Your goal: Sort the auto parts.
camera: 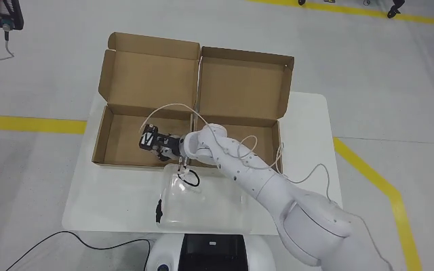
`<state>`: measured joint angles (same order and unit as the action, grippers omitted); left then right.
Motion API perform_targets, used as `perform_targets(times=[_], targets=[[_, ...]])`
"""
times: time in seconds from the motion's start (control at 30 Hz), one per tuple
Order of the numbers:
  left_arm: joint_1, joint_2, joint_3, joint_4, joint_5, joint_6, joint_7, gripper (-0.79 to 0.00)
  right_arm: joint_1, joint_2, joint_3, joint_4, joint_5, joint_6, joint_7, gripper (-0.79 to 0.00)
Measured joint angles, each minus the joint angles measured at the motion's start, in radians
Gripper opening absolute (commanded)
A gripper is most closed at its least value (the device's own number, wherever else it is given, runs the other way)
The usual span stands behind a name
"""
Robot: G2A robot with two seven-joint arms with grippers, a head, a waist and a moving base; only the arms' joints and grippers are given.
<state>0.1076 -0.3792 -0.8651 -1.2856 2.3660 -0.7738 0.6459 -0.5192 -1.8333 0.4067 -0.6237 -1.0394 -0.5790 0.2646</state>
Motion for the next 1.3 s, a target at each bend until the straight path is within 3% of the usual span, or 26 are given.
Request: perform_targets(times=[0.17, 0.2, 0.4, 0.57, 0.73, 0.97, 1.3], targets=[[0.0, 0.0, 0.0, 0.0, 0.0, 0.0, 0.0, 0.0, 0.015, -0.033, -0.007, 0.072, 0.009, -0.005, 0.005, -0.76], [0.0, 0.0, 0.0, 0.0, 0.0, 0.0, 0.0, 0.0, 0.019, -0.04, -0.008, 0.088, 0.01, -0.006, 0.008, -0.717], [0.0, 0.0, 0.0, 0.0, 0.0, 0.0, 0.0, 0.0, 0.034, -0.069, -0.011, 0.145, 0.004, -0.001, 0.006, -0.256], [0.0, 0.0, 0.0, 0.0, 0.0, 0.0, 0.0, 0.0, 0.05, -0.082, -0.005, 0.17, -0.008, 0.007, -0.019, -0.077], [0.0, 0.0, 0.0, 0.0, 0.0, 0.0, 0.0, 0.0, 0.063, -0.084, 0.008, 0.174, -0.025, 0.012, -0.069, 0.0], [0.0, 0.0, 0.0, 0.0, 0.0, 0.0, 0.0, 0.0, 0.073, -0.066, 0.034, 0.134, -0.063, 0.026, -0.149, 0.0], [0.0, 0.0, 0.0, 0.0, 0.0, 0.0, 0.0, 0.0, 0.028, -0.001, 0.097, 0.006, -0.134, 0.03, -0.249, 0.0]])
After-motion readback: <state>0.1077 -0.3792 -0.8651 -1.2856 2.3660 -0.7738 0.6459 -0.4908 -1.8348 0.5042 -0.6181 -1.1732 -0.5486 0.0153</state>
